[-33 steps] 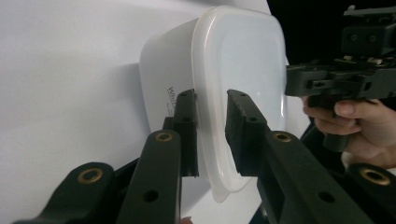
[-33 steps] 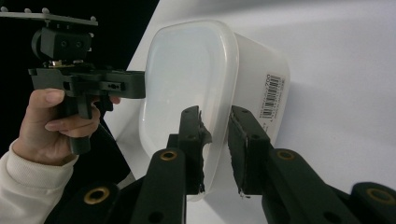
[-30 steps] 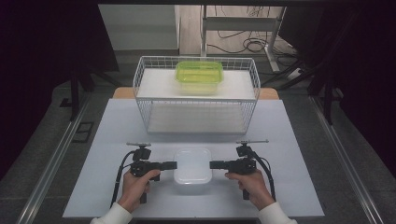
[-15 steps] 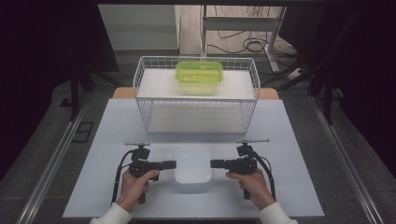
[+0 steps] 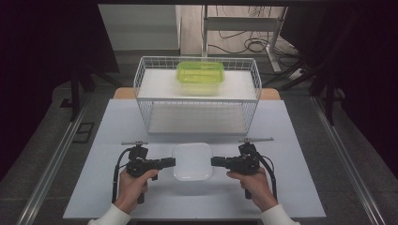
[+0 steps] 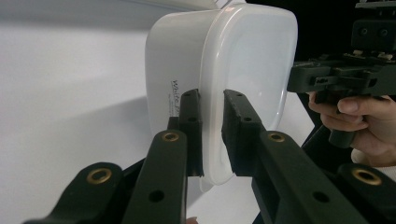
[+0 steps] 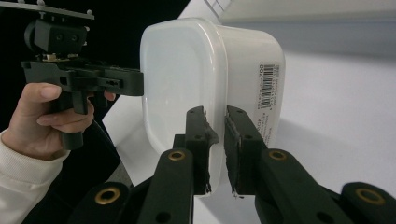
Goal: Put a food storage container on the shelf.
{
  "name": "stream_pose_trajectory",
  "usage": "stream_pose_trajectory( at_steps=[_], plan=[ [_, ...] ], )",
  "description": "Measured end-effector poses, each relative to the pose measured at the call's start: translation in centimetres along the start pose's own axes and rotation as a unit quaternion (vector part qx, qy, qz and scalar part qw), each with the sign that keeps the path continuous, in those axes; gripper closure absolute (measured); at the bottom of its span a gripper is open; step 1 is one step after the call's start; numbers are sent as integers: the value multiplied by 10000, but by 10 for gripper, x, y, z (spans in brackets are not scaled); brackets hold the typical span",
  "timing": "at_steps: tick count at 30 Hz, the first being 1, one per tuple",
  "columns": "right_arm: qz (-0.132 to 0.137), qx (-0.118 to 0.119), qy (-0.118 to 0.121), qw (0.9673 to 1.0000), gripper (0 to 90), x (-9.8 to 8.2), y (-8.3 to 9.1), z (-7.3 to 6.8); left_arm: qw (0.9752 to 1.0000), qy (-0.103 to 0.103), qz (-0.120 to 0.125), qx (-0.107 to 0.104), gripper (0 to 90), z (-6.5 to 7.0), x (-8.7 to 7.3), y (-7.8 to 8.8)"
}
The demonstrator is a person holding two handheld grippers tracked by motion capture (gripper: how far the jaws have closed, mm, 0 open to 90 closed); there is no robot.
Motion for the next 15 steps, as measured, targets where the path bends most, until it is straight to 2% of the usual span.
stream_pose_trajectory(
  at_steps=[4, 15],
  plan=[
    [55, 14, 117, 9999, 793, 2, 3, -6, 9999, -131, 15, 55, 781, 3, 4, 3],
    [109, -3, 275, 9996, 794, 5, 6, -13, 9997, -233, 46, 108, 780, 6, 9, 7]
  ],
)
Point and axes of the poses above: each handheld gripper's, and its own axes: y roughly backward along the jaws, x roughly out of its top, z roughly to its right, the point moved 5 cm from there along -y, roughly forward along the jaws, and after that the axes turned 15 degrees about -y, right-handed, at the moved point
